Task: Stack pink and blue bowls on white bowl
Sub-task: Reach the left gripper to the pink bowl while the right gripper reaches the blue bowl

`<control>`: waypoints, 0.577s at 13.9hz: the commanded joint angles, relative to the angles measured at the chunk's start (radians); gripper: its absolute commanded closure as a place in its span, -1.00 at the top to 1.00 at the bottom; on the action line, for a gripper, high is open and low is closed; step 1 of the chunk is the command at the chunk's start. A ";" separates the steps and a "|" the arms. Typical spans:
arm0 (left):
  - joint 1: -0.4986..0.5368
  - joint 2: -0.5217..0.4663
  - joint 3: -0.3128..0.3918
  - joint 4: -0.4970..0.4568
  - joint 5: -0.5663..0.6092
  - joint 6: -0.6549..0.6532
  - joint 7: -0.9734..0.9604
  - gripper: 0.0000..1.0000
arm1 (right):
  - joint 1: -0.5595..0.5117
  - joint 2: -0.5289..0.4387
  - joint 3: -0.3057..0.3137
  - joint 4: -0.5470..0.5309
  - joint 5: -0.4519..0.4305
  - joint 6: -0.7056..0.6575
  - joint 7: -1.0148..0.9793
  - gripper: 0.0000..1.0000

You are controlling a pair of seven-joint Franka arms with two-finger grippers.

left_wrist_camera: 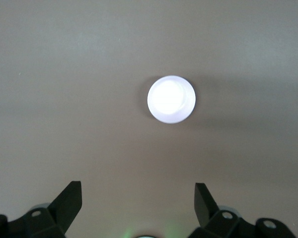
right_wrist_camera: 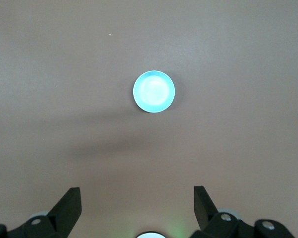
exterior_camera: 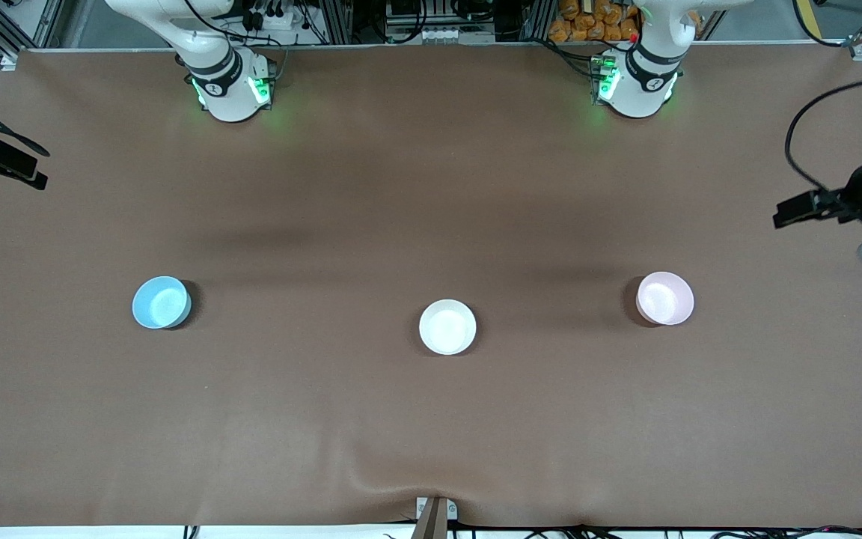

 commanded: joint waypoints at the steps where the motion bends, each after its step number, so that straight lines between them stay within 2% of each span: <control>1: 0.005 0.050 0.000 -0.069 0.000 0.131 0.049 1.00 | -0.007 -0.007 0.009 -0.010 -0.006 0.006 -0.002 1.00; 4: 0.013 0.068 0.000 -0.193 0.002 0.337 0.066 1.00 | -0.007 -0.007 0.009 -0.010 -0.006 0.006 -0.002 1.00; 8: 0.014 0.175 -0.003 -0.225 0.004 0.491 0.084 1.00 | -0.004 -0.006 0.009 -0.011 -0.006 0.007 -0.002 1.00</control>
